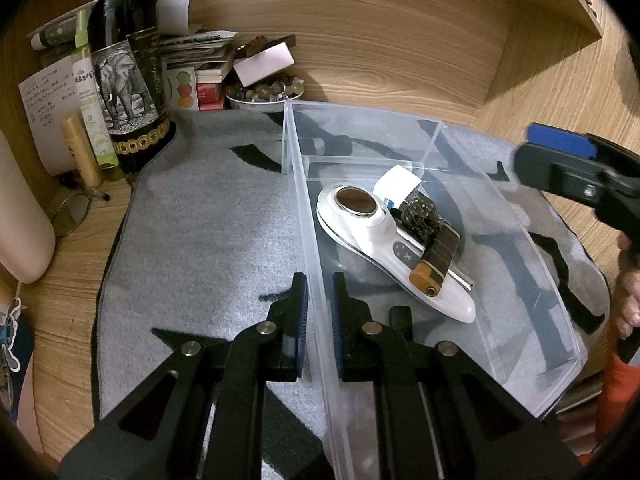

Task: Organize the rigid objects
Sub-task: 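Carry the black object with the right gripper and release it in the box, then lower the right gripper onto the small black item on the mat and close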

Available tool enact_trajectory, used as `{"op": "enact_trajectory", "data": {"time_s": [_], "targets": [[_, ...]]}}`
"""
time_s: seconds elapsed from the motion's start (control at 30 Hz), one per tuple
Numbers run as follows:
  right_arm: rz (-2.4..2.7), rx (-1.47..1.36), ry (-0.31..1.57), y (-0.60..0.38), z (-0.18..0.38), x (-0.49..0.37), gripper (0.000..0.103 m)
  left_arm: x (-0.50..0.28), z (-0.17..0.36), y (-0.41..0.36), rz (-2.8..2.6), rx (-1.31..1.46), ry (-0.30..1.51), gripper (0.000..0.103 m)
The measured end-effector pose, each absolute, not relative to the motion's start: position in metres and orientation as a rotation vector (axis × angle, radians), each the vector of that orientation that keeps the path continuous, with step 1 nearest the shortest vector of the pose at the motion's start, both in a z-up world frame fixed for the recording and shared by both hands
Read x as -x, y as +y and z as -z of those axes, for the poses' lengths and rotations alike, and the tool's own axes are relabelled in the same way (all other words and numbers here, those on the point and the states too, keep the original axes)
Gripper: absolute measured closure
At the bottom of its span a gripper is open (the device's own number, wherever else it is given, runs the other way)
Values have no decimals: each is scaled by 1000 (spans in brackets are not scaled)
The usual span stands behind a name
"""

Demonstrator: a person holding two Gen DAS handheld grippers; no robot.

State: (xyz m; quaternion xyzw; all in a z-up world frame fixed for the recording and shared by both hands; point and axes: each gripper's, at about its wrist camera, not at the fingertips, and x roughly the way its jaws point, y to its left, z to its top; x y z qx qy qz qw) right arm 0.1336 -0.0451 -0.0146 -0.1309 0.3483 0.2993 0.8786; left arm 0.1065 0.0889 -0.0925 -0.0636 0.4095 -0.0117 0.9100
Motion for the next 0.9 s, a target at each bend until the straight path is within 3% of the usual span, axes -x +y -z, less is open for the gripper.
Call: {"op": "enact_trajectory", "data": {"time_s": [0.37, 0.8, 0.9], "targets": [[-443, 249, 751, -109, 24, -118, 20, -105, 94, 90, 23, 126, 845, 93], [-364, 63, 987, -157, 105, -111, 20, -102, 94, 89, 13, 108, 851, 93], [-359, 79, 972, -158, 112, -106, 20, -102, 94, 88, 10, 104, 851, 93]]}}
